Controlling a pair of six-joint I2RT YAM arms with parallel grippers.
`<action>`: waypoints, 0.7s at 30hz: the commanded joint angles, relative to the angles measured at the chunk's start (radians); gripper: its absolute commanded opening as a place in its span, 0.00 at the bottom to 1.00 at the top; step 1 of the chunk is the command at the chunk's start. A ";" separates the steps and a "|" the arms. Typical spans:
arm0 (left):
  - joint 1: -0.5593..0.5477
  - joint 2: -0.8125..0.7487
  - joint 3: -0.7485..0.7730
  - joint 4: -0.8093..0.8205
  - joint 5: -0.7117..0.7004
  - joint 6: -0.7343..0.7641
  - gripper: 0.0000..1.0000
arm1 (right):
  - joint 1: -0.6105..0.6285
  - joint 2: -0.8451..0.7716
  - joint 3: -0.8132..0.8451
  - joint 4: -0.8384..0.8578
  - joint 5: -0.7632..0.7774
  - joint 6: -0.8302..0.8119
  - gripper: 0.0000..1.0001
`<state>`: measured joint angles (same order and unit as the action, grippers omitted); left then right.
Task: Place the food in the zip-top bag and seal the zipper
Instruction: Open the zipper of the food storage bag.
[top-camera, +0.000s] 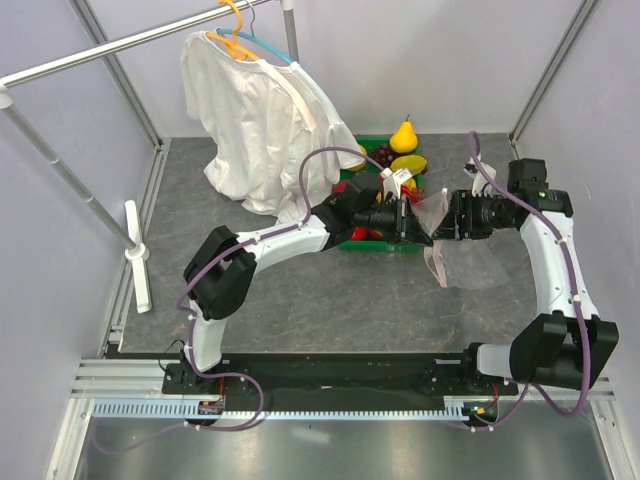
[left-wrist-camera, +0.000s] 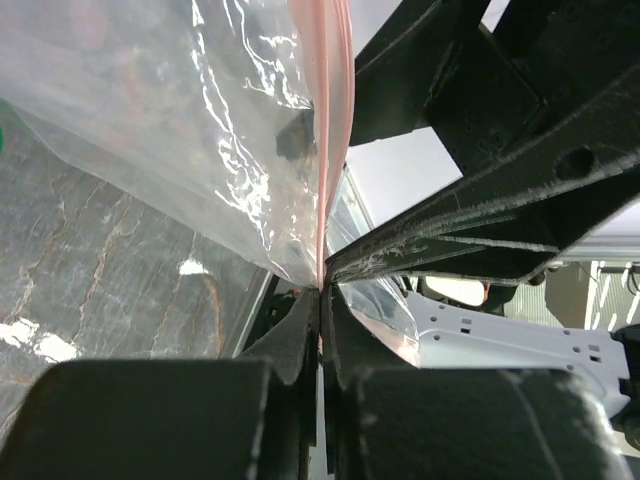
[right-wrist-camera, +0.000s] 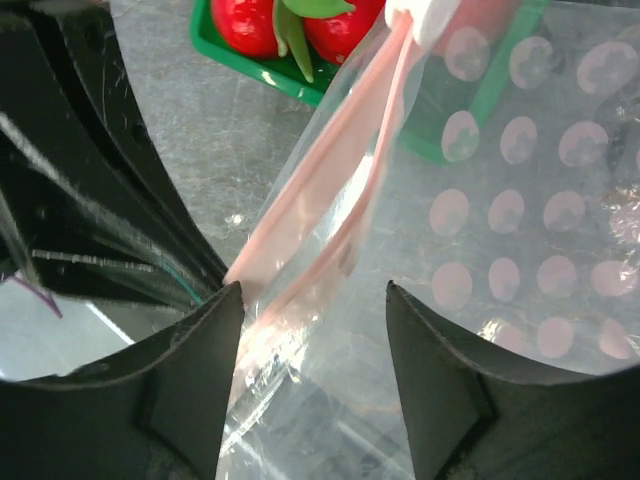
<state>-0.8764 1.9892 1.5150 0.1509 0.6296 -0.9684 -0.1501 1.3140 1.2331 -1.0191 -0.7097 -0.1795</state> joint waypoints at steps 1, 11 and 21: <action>0.036 -0.073 -0.006 0.113 -0.038 -0.018 0.02 | -0.029 0.019 0.089 -0.157 -0.134 -0.086 0.63; 0.033 -0.073 0.001 0.108 -0.025 -0.004 0.02 | -0.072 0.071 0.094 -0.119 -0.272 -0.003 0.66; 0.010 -0.064 0.028 0.076 -0.021 0.031 0.02 | -0.074 0.062 0.089 -0.087 -0.268 0.017 0.15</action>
<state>-0.8536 1.9606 1.5097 0.2119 0.6109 -0.9676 -0.2203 1.3945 1.2976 -1.1324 -0.9630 -0.1715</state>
